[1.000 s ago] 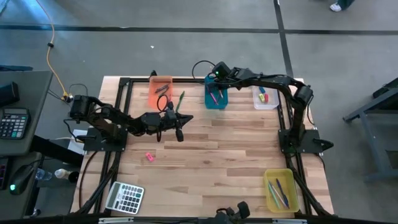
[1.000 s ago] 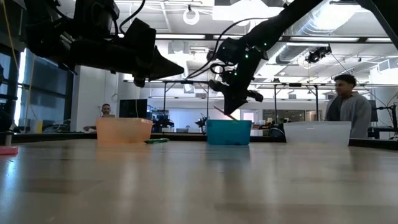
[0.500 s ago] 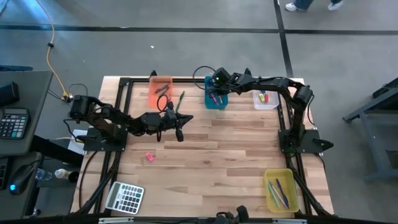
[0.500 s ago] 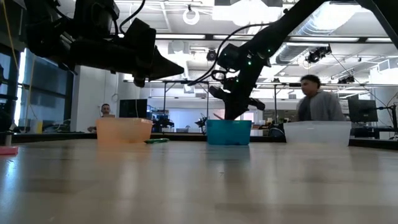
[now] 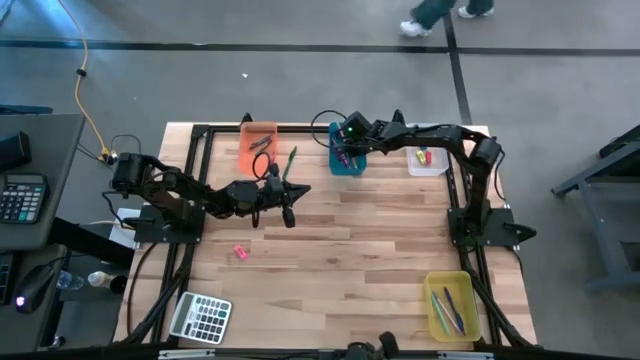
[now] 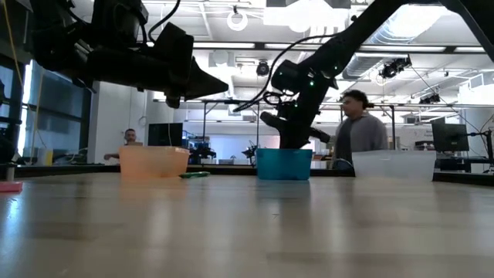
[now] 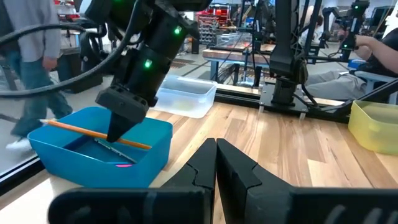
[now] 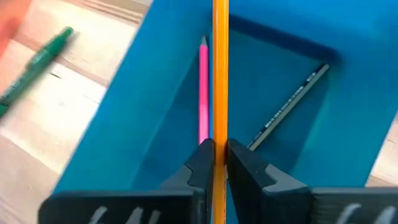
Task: Sort crayons/erasers/pens/pencils in bins
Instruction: Put the orange pencil into the blue bin, then put the pink eraser into the transparent bin
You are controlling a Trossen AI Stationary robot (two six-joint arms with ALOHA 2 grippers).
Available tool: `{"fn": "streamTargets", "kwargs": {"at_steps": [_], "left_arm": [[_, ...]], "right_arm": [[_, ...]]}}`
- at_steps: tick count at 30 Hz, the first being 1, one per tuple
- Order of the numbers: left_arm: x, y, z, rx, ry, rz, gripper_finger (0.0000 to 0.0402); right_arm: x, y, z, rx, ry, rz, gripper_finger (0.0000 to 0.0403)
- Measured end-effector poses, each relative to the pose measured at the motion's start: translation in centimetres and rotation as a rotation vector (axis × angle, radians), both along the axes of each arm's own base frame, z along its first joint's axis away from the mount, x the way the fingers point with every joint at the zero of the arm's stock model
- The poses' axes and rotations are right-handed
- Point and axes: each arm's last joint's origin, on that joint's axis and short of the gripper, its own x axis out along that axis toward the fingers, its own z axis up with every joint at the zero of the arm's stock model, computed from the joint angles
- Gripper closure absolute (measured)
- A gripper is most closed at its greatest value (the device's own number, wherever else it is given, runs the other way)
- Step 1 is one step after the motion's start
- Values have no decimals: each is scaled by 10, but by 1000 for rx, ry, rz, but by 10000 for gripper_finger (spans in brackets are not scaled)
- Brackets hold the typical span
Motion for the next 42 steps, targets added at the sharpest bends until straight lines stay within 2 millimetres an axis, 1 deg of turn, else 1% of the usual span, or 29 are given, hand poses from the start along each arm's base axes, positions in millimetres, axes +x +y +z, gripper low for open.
{"fn": "streamTargets", "kwargs": {"at_steps": [4, 8, 11, 15, 17, 20, 22, 25, 26, 29, 31, 32, 34, 37, 40, 42], "left_arm": [[0, 0, 0, 0, 0, 0, 401], [0, 0, 0, 2, 1, 7, 401], [0, 0, 0, 3, 2, 7, 401], [0, 0, 0, 3, 2, 7, 401], [0, 0, 0, 3, 2, 7, 401], [0, 0, 0, 3, 4, 7, 401], [0, 0, 0, 2, 5, 10, 401], [0, 0, -1, 1, 12, 11, 401], [0, 0, -1, 1, 17, 11, 401], [0, 0, -3, -3, 38, 10, 401], [-1, 0, -6, -8, 66, 10, 401], [-1, 0, -8, -13, 79, 10, 401], [-1, 0, -10, -31, 102, 12, 401], [-2, 0, -14, -52, 137, 12, 401], [-3, -1, -18, -65, 168, 12, 401], [-3, -1, -18, -67, 177, 11, 401]], "right_arm": [[2, -1, -10, 11, 13, 3, 373], [2, -3, -13, 11, 18, 5, 367], [3, -4, -12, -9, 17, 16, 348], [5, -5, -11, -26, -8, 16, 312], [5, -5, -7, -32, -16, 21, 297], [3, -2, 10, -87, -34, 88, 290], [2, 4, 29, -145, -51, 146, 298], [1, 19, 58, -268, -55, 251, 330], [1, 24, 65, -299, -53, 290, 344], [5, 38, 74, -354, -52, 377, 387], [9, 45, 75, -388, -38, 408, 398], [11, 49, 72, -411, -49, 422, 395], [13, 56, 60, -456, -121, 451, 393], [7, 67, 38, -504, -301, 519, 400], [-8, 83, 30, -616, -474, 572, 400], [-21, 93, 25, -668, -522, 583, 402]]}}
